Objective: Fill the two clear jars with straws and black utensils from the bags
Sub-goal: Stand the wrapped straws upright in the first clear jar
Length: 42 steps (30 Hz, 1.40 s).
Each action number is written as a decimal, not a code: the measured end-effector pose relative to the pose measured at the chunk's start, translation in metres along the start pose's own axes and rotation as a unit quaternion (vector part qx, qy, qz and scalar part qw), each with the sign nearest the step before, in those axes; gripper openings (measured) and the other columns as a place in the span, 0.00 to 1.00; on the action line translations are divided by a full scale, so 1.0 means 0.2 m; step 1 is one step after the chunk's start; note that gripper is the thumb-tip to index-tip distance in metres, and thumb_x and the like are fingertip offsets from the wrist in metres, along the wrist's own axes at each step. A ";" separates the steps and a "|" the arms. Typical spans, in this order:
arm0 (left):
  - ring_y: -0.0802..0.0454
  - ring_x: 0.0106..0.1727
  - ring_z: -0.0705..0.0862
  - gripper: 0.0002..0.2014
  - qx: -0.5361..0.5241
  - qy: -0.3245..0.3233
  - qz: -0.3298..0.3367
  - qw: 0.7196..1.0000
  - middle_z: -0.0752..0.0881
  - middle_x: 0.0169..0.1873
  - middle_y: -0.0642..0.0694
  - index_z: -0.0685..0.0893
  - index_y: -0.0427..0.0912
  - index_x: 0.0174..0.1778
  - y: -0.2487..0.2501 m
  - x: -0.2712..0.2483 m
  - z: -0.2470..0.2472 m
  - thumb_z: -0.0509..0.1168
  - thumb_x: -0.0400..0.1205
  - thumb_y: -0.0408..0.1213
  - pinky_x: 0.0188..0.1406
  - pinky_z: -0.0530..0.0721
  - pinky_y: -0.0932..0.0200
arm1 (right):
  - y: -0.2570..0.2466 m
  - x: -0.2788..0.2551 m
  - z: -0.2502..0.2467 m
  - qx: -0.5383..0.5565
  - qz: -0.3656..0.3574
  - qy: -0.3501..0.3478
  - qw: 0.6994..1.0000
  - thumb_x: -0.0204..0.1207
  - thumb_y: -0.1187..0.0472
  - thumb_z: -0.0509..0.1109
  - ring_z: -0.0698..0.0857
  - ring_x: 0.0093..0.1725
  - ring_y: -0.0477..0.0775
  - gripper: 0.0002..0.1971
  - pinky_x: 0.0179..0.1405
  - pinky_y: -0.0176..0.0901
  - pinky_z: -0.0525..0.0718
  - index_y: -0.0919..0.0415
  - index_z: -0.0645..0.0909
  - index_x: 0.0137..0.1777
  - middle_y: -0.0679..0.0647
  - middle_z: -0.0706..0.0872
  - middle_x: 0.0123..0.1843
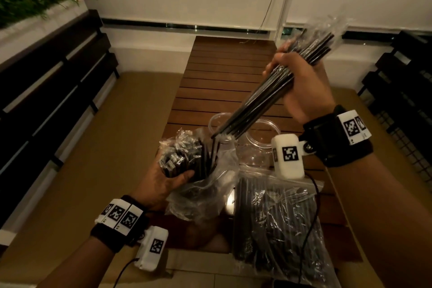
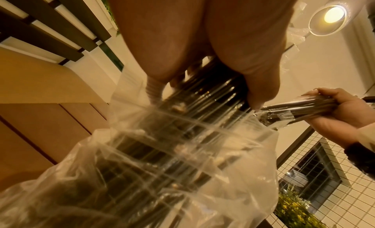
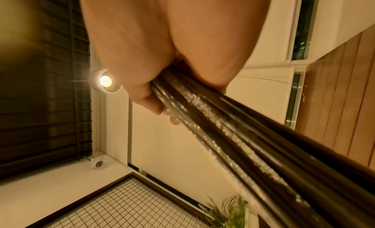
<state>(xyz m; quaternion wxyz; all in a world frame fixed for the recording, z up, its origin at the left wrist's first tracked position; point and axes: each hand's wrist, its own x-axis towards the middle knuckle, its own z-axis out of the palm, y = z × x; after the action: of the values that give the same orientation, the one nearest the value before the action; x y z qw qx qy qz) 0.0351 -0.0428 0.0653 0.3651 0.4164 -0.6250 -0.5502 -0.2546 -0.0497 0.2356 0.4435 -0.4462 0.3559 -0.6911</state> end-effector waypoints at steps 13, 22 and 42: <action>0.55 0.61 0.87 0.38 0.011 -0.007 0.023 1.000 0.86 0.60 0.60 0.76 0.57 0.62 0.02 -0.03 -0.03 0.76 0.59 0.68 0.58 0.87 0.58 | 0.19 0.20 -0.03 -0.029 -0.022 0.092 0.995 0.78 0.71 0.69 0.85 0.42 0.51 0.07 0.54 0.48 0.84 0.57 0.81 0.45 0.48 0.85 0.41; 0.65 0.61 0.85 0.39 0.038 -0.001 0.027 0.999 0.84 0.57 0.72 0.73 0.61 0.61 0.05 -0.04 -0.02 0.73 0.57 0.73 0.56 0.86 0.66 | 0.42 0.21 -0.01 -0.163 -0.009 0.087 0.983 0.77 0.71 0.71 0.87 0.42 0.50 0.14 0.53 0.52 0.86 0.50 0.84 0.39 0.44 0.87 0.38; 0.57 0.63 0.85 0.46 0.008 0.023 0.005 1.000 0.84 0.63 0.49 0.71 0.41 0.72 -0.02 -0.01 -0.02 0.79 0.60 0.56 0.54 0.87 0.64 | 0.75 0.10 -0.12 -0.354 0.131 -0.003 0.926 0.60 0.47 0.87 0.86 0.65 0.50 0.39 0.68 0.57 0.85 0.49 0.76 0.72 0.50 0.86 0.66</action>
<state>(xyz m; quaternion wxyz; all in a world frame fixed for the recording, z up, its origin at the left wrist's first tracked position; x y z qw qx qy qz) 0.0400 -0.0421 0.0614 0.3788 0.4291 -0.6229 -0.5332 -0.2365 -0.1186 0.0991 0.3444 -0.5260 0.6309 -0.4546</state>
